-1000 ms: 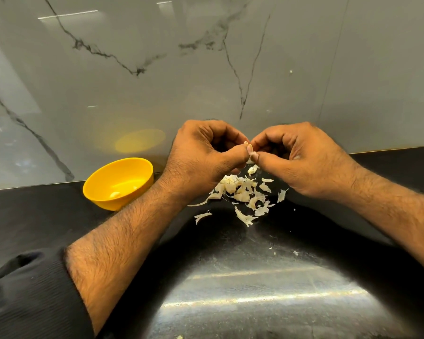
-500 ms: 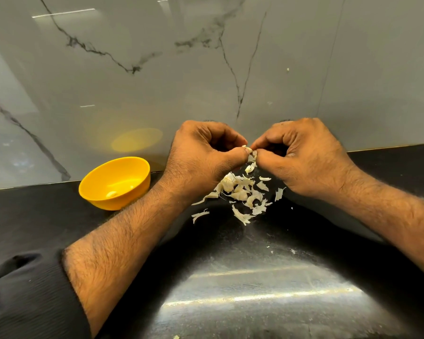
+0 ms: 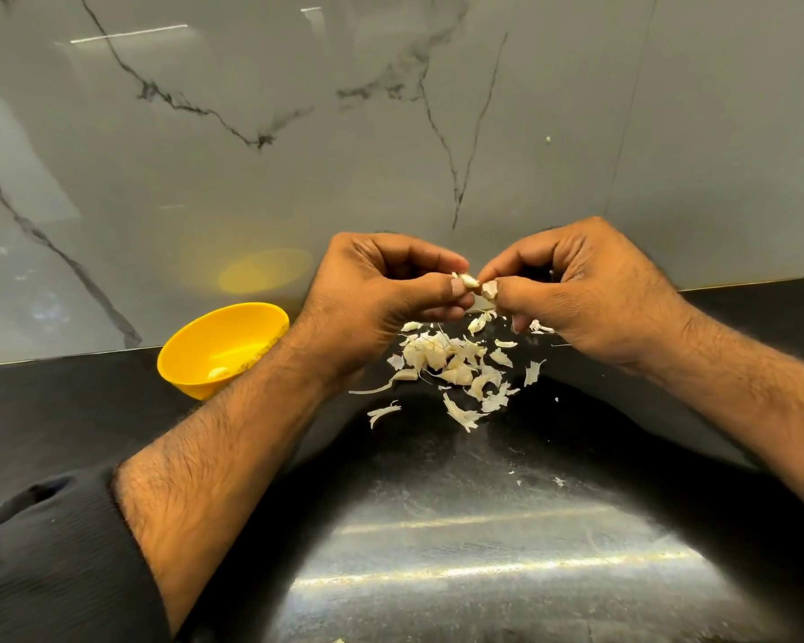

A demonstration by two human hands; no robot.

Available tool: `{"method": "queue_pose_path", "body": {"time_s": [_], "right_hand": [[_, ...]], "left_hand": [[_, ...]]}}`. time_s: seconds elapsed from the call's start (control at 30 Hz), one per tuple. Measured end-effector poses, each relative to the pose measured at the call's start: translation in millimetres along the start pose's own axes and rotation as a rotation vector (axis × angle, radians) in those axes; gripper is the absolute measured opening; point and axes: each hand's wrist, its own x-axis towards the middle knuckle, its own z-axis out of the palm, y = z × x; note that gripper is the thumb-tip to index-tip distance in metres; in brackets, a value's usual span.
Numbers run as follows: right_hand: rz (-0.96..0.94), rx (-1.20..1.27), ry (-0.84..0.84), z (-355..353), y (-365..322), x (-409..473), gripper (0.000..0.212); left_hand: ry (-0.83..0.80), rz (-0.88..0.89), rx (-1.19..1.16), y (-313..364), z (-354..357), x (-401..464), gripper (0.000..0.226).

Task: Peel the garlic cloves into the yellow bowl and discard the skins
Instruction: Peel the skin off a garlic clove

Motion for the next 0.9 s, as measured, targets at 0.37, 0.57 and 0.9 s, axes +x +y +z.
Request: {"method": "queue_pose_path", "body": {"time_s": [0.37,0.57,0.9], "right_hand": [[-0.081,-0.262,-0.009,-11.8,4.2,1.9,0.02],[-0.281,-0.272,0.026,-1.0,-1.3,-2.7,0.009],[-0.286,-0.408,0.039,5.0,3.8,0.4,0.015]], "left_hand": [[0.012,-0.05,0.003,-0.7,-1.1,1.0,0.013],[0.064,-0.033,0.126,-4.0,3.4,1.0,0.013],[0.083,-0.005,0.128,-2.2,10.1,-1.9,0.012]]}}
